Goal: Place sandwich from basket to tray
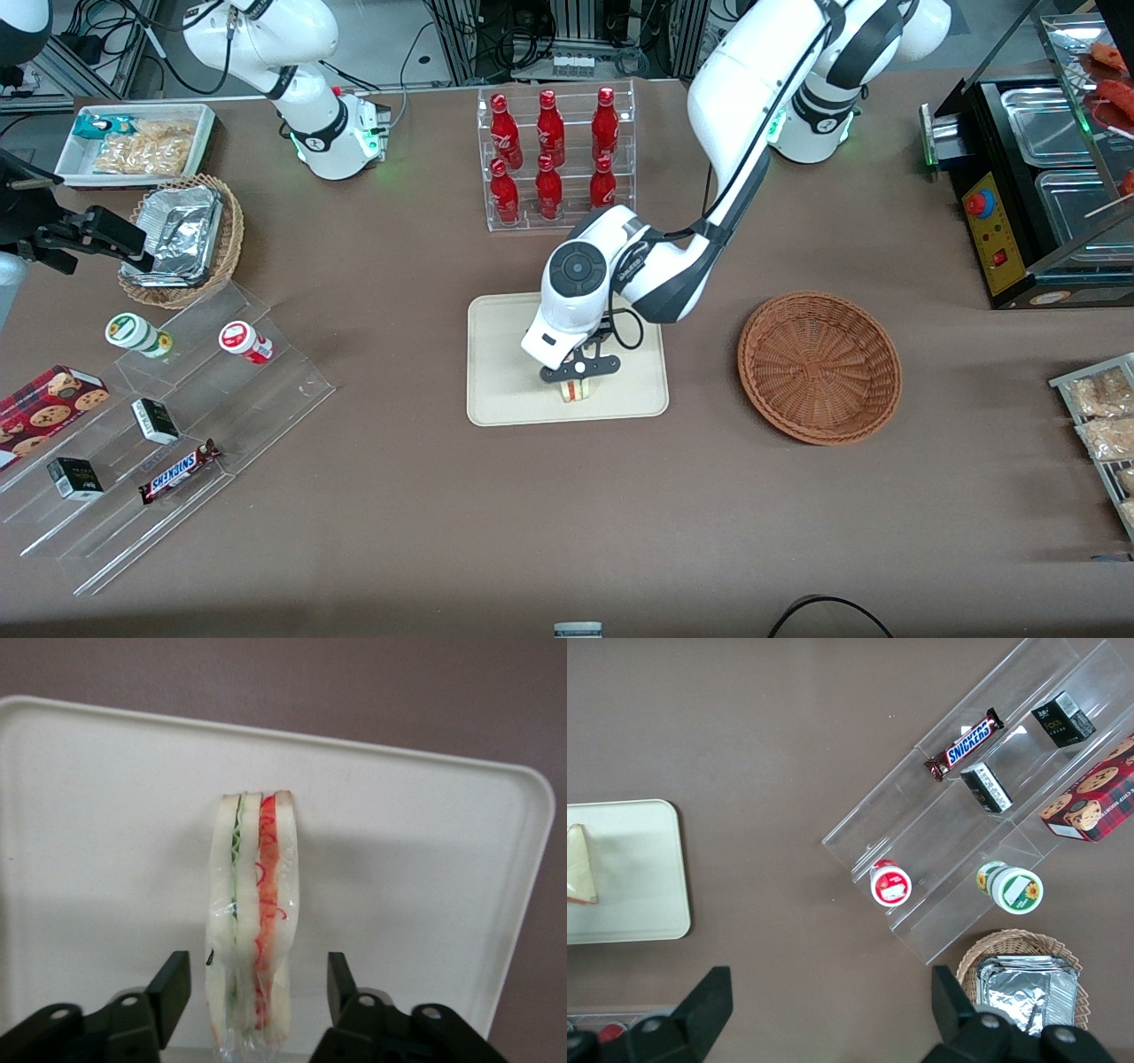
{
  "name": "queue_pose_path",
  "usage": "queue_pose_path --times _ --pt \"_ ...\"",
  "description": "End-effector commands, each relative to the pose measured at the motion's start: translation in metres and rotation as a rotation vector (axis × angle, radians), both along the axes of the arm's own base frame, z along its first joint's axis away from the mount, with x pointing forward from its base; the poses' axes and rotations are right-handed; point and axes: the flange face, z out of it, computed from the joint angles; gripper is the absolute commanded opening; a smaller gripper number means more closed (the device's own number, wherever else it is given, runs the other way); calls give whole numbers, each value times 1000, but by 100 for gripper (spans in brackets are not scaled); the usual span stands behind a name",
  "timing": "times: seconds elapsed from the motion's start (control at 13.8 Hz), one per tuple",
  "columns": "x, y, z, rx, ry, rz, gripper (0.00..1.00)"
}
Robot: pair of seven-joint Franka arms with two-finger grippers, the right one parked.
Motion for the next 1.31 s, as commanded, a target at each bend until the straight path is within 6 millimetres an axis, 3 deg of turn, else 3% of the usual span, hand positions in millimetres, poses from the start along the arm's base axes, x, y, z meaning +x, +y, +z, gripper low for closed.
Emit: queue_pose_path --times 0.0,0.29,0.51,1.09,1.24 --pt "15 27 45 13 -7 41 100" --pt "35 86 87 91 61 68 100" --pt "54 158 117 140 123 121 100" --pt "49 344 169 105 131 -52 100" --pt "37 375 182 95 125 -101 100"
